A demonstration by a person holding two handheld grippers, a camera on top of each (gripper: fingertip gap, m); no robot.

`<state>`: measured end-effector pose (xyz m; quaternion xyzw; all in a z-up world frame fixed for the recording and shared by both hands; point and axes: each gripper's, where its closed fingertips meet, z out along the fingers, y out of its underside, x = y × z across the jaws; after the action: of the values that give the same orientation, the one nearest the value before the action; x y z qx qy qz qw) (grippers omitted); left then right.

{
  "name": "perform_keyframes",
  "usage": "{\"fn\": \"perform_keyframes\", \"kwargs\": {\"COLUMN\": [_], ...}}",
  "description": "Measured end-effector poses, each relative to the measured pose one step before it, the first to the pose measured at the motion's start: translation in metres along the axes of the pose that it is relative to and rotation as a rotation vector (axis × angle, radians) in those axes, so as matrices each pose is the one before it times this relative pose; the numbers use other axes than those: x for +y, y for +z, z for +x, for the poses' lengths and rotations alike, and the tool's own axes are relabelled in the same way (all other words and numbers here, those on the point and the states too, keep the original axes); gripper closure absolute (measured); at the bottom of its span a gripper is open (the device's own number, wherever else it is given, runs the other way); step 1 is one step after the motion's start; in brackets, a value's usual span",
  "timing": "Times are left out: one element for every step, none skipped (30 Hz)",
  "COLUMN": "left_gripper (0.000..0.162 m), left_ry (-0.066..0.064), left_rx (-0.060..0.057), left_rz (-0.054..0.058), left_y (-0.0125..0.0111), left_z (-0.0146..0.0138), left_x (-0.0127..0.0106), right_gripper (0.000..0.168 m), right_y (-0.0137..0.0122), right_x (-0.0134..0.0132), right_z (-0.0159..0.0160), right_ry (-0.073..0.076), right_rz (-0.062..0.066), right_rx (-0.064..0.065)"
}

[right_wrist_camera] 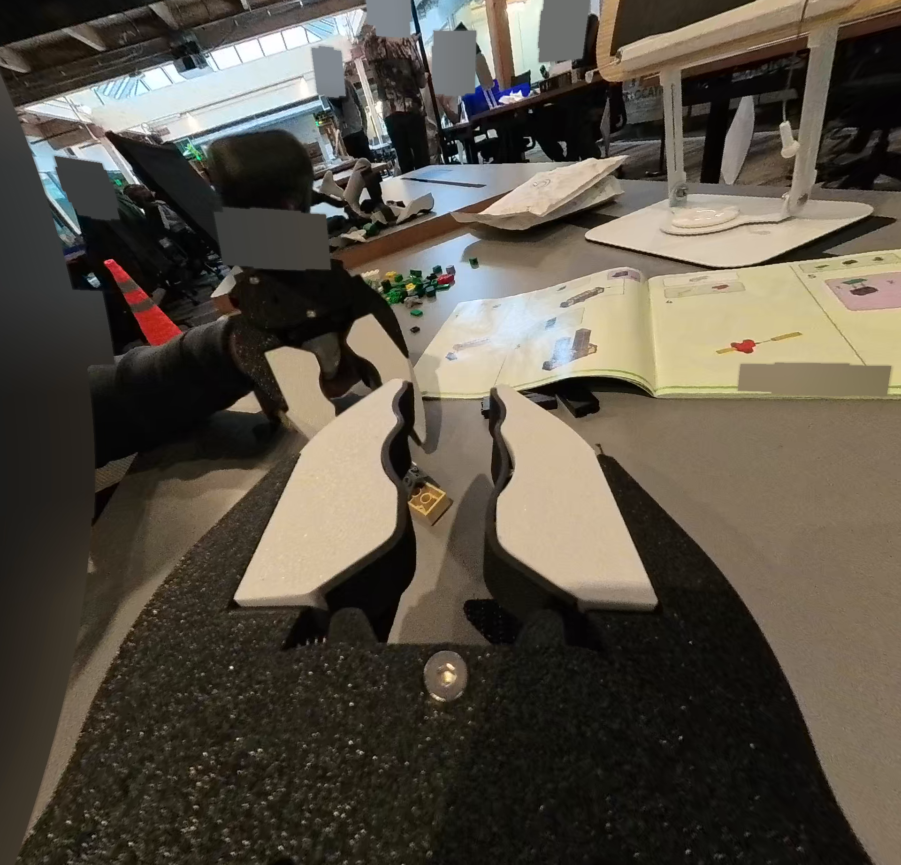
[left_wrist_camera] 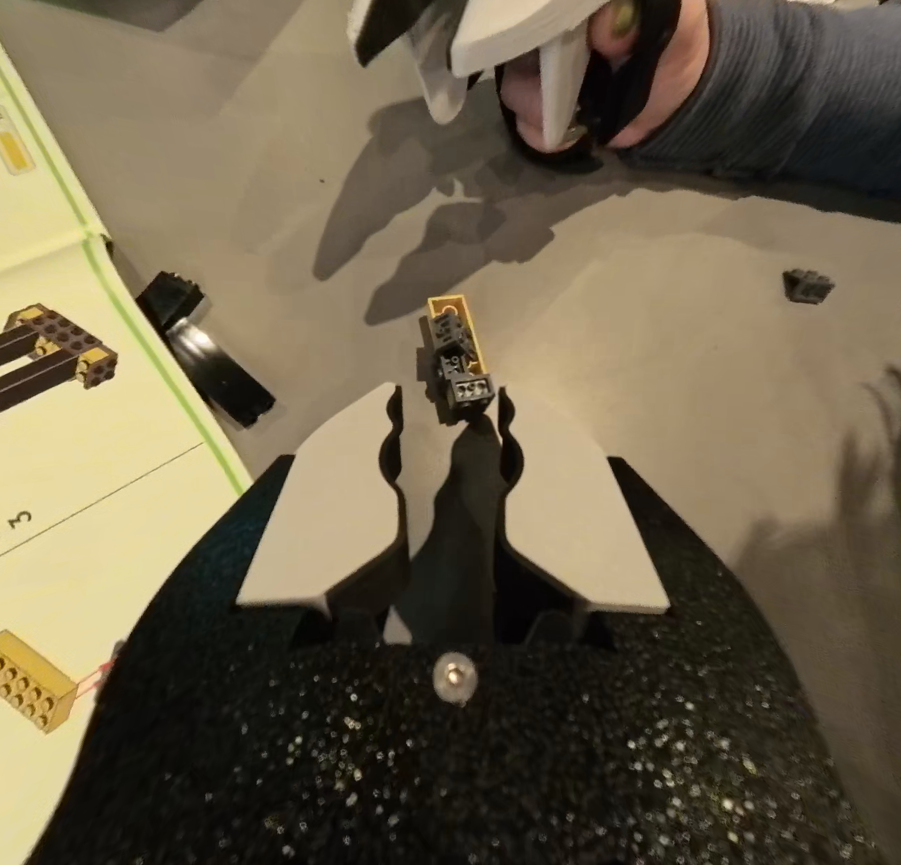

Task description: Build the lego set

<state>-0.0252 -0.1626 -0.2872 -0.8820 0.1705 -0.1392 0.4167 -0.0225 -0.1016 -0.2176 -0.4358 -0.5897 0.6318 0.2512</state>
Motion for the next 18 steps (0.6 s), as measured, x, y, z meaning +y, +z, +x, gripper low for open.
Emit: {"fn": "perform_keyframes", "kwargs": {"left_gripper": [0.124,0.124,0.123,0.123,0.123,0.122,0.122,0.121,0.118,0.116,0.115,0.115,0.115,0.115,0.115,0.115,0.115,0.114], "left_ry": [0.0043,0.0046,0.0049,0.0054,0.005,0.0024,-0.0001,0.0001,0.0015,0.0016,0.0011,0.0011,0.0029,0.0078,0.0138,0.019,0.0223,0.0221], "left_rx": [-0.0066,-0.0099,-0.0152,-0.0237,-0.0304,-0.035,-0.037,-0.0372,-0.0374,-0.0351,-0.0311,-0.0275,-0.0253,-0.0239,-0.0235,-0.0238,-0.0215,-0.0164], "left_rz": [-0.0012,0.0031,0.0094,0.0196,0.0286,0.0327,0.0328,0.0326,0.034,0.0353,0.0355,0.0333,0.029,0.0233,0.0158,0.008,0.001,-0.005], "left_y": [0.0007,0.00015,-0.00075,-0.00176,-0.0025,-0.00292,-0.00293,-0.00271,-0.00238,-0.00185,-0.00154,-0.00125,-0.001,-0.00069,-0.00046,-0.00012,0.00024,0.00052], "left_z": [-0.00023,-0.00108,-0.00194,-0.00327,-0.00435,-0.005,-0.0055,-0.00558,-0.00546,-0.00496,-0.00394,-0.00314,-0.00252,-0.00204,-0.00179,-0.00175,-0.00151,-0.00092], "left_x": [-0.00009,-0.00068,-0.00162,-0.00321,-0.00447,-0.00514,-0.00504,-0.00459,-0.00461,-0.0046,-0.00449,-0.00434,-0.00383,-0.00329,-0.00219,-0.00107,0.00002,0.00086], "right_gripper": [0.14,0.14,0.14,0.139,0.139,0.139,0.139,0.139,0.139,0.139,0.139,0.138,0.138,0.137,0.135,0.133,0.132,0.131], "right_y": [-0.00028,-0.00038,-0.00039,-0.00034,-0.00024,0.00004,0.00044,0.00085,0.00104,0.00095,0.00082,0.00046,0.00018,-0.00006,-0.00013,-0.0001,-0.00004,-0.0001], "right_x": [-0.00035,-0.00072,-0.00113,-0.00175,-0.00227,-0.0017,-0.00073,0.00008,0.00061,0.00058,0.00051,0.00016,-0.00023,-0.00037,-0.00046,-0.00025,-0.00036,-0.00025], "right_z": [0.00024,0.00026,-0.00003,0.00001,0.00068,0.00115,0.00149,0.0014,0.00042,-0.00023,-0.00032,-0.00029,-0.00027,0.00032,0.00071,0.00073,0.00102,0.00118], "right_ry": [0.0013,0.0003,-0.0037,-0.013,-0.025,-0.0324,-0.0299,-0.0226,-0.0169,-0.0131,-0.0103,-0.0075,-0.0047,-0.0009,0.0011,0.0019,0.001,-0.0005], "right_rz": [0.0032,0.006,0.0092,0.0136,0.0152,0.0098,0.0033,-0.0028,-0.0068,-0.0062,-0.0043,-0.0017,0.0012,0.0029,0.0034,0.0025,0.0026,0.0019], "right_rx": [0.0003,0.0022,0.0008,0.0038,0.011,0.0136,0.015,0.0127,0.0054,0.0004,0.0004,-0.0009,-0.0015,0.0013,0.0023,0.0025,0.005,0.0071]}}
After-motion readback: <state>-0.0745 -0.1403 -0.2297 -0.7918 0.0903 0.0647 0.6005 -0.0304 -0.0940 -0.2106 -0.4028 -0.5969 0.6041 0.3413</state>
